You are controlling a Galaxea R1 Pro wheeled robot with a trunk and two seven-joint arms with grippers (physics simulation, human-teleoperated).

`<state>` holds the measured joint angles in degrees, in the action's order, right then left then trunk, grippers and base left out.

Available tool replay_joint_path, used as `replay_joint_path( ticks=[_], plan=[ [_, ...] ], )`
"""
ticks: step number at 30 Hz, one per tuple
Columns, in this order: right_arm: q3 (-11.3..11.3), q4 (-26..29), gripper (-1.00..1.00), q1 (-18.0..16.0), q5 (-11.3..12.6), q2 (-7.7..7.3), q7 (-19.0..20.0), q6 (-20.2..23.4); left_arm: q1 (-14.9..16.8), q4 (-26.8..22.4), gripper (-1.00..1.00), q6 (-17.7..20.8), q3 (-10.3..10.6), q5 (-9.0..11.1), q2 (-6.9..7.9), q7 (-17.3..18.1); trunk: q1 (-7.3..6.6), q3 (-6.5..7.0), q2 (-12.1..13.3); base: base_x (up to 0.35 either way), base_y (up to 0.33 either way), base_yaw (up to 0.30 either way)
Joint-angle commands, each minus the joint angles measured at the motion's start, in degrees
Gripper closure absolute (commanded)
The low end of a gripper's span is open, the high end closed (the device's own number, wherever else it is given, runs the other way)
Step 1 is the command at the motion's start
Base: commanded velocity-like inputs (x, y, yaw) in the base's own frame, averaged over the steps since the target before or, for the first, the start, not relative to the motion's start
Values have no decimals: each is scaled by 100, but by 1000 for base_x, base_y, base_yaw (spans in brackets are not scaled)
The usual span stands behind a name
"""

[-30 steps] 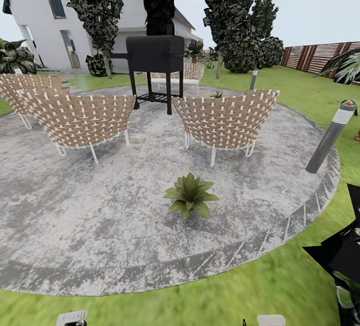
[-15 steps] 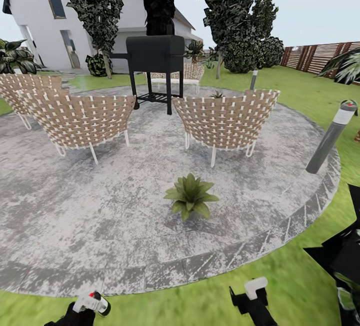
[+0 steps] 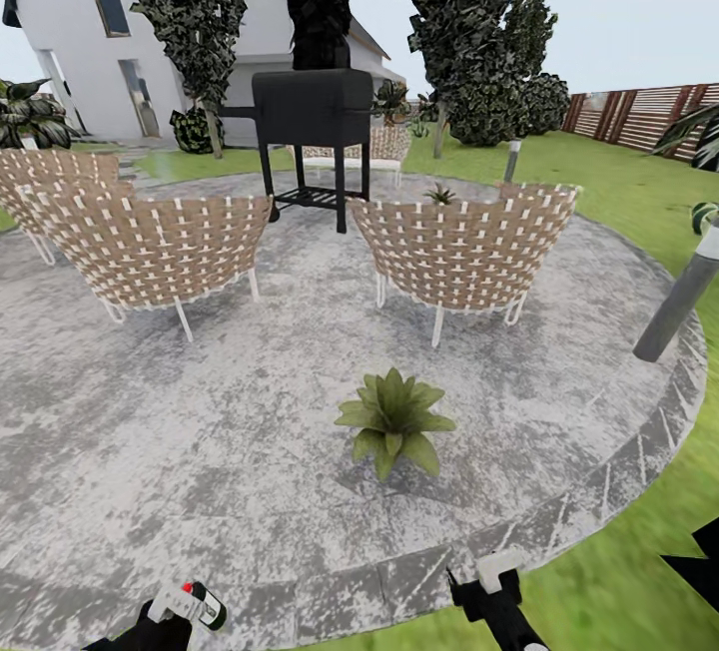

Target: Pick up the pesticide atomizer in the garden and spray insectifuge to fully cover both potted plants in the garden.

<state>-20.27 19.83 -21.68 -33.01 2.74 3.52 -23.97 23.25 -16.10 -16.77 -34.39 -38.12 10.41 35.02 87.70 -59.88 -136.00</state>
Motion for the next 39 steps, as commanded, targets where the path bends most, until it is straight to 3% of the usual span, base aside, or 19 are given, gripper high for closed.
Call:
replay_joint_path(
  ticks=[1,16,18,20,22,24,28,31,34,35,36,38,39],
  plan=[
    [-48,3,-100,-3,-22,20,36,-20,5,1,100,-28,-50,-51,-1,25,2,-5,-2,310,194,0],
    [-34,-26,-100,-3,-39,63,43,-24,4,-23,100,-58,-35,-46,8,74,2,11,-2,173,221,-88],
    [229,0,-100,-3,-76,64,476,-19,10,-363,100,-57,87,-178,13,792,2,11,-2,2,9,-16],
    [746,293,-100,-3,-81,68,1082,57,23,-941,100,166,340,-614,10,1600,2,11,-2,0,2,-4],
    [1689,1036,-100,-3,-70,74,1855,892,164,-1762,100,926,474,-1110,0,2817,2,12,-2,0,0,-1],
    [2056,1620,-100,-3,-62,77,2603,1345,325,-2068,100,1094,538,-1219,2,3506,2,12,-2,0,0,0],
    [2186,2405,-100,-3,-57,83,3597,1788,553,-2349,100,1221,940,-1587,-10,4190,2,12,-2,0,0,0],
    [2288,2785,-100,-3,-50,114,3885,2076,602,-2515,100,1393,1067,-1702,-22,4347,2,12,-2,0,0,0],
    [2608,3016,-100,-3,-48,224,4005,2290,610,-2667,100,1482,1143,-1737,-55,4531,2,12,-2,0,0,0],
    [2710,3055,-100,-3,-51,276,4023,2338,610,-2699,100,1498,1261,-1742,-60,4590,2,12,-2,0,0,0],
    [2799,3092,-100,-3,-48,335,4044,2375,604,-2730,100,1518,1637,-1755,-64,4638,2,12,-2,0,0,0],
    [2835,3158,-100,-3,-48,414,4055,2386,589,-2739,100,1542,1961,-1754,-70,4644,2,12,-2,0,0,0],
    [2838,3168,100,-3,-48,426,4057,2387,584,-2739,100,1542,1996,-1750,-80,4637,2,12,-2,0,0,0]
  ],
)
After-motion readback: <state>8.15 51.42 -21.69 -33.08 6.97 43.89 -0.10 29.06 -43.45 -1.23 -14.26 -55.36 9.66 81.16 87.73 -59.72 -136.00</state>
